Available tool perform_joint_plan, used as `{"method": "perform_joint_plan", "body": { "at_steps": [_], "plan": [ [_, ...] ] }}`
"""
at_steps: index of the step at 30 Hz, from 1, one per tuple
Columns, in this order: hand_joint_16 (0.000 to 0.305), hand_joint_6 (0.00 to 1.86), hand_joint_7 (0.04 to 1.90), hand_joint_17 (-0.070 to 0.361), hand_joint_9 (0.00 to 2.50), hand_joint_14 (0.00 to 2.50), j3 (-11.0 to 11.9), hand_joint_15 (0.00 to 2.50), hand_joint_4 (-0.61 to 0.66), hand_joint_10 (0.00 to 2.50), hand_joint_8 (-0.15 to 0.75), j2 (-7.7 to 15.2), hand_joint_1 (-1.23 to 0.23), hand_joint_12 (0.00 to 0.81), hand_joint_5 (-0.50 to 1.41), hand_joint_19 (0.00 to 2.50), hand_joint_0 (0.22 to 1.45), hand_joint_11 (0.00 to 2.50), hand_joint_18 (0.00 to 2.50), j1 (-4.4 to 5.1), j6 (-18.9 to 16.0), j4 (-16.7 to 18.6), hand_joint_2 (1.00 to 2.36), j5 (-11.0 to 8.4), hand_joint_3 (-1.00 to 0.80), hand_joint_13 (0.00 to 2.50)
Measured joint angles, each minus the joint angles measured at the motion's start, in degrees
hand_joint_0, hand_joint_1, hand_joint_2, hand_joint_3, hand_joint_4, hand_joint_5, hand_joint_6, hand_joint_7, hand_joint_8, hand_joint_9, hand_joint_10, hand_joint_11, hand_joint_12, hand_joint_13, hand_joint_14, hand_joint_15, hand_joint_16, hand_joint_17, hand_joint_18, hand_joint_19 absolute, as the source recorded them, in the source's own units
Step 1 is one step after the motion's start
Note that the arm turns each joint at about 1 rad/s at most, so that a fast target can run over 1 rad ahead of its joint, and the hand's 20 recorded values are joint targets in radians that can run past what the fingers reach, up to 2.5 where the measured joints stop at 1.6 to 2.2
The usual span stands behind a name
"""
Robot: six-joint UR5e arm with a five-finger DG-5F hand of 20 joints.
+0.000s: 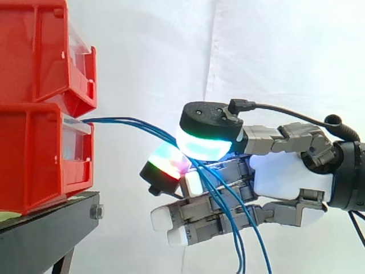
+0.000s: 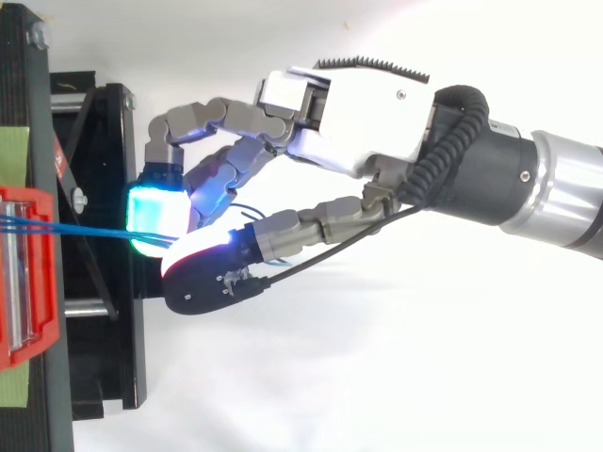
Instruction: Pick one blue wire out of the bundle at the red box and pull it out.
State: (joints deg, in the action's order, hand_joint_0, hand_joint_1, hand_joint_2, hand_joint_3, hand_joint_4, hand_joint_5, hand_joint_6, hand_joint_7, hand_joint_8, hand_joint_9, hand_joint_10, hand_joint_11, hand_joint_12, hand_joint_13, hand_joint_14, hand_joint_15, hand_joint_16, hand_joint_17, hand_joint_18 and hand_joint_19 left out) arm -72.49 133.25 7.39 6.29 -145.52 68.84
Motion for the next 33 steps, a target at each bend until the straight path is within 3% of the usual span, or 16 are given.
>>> {"method": "perform_joint_plan", "body": {
  "at_steps": [7,12,20,24,31,33],
  "plan": [
    [0.061,0.59,1.33,0.137,1.01,0.02,0.0,0.43,0.36,0.02,0.287,0.0,-0.81,0.380,-0.09,0.39,0.59,0.71,0.50,-0.07,-0.1,0.0,1.01,-0.03,-0.29,0.72],
    [0.061,0.57,1.39,0.137,1.04,0.02,0.0,0.43,0.31,0.02,0.289,0.0,-0.76,0.382,-0.07,0.39,0.58,0.70,0.50,-0.08,0.0,0.0,1.01,-0.01,-0.28,0.73],
    [0.064,0.76,1.11,0.144,1.01,0.02,0.0,0.43,0.29,0.02,0.308,0.0,-0.82,0.399,-0.14,0.36,0.60,0.82,0.54,-0.04,0.0,0.1,1.02,-0.01,-0.19,0.74],
    [0.068,0.76,1.09,0.153,1.03,0.02,0.0,0.42,0.33,0.02,0.309,0.0,-0.81,0.411,-0.13,0.36,0.59,0.77,0.57,0.04,0.0,0.0,1.01,-0.05,-0.17,0.75],
    [0.071,0.70,1.21,0.160,1.05,0.02,0.0,0.42,0.33,0.02,0.330,0.0,-0.76,0.433,-0.11,0.35,0.58,0.73,0.59,0.03,-0.2,-0.6,1.01,-0.08,-0.15,0.77],
    [0.071,0.77,1.10,0.160,1.02,0.02,0.0,0.42,0.34,0.02,0.328,0.0,-0.80,0.435,-0.13,0.34,0.60,0.79,0.59,0.03,-0.2,-1.6,1.01,-0.05,-0.13,0.76]
  ]
}}
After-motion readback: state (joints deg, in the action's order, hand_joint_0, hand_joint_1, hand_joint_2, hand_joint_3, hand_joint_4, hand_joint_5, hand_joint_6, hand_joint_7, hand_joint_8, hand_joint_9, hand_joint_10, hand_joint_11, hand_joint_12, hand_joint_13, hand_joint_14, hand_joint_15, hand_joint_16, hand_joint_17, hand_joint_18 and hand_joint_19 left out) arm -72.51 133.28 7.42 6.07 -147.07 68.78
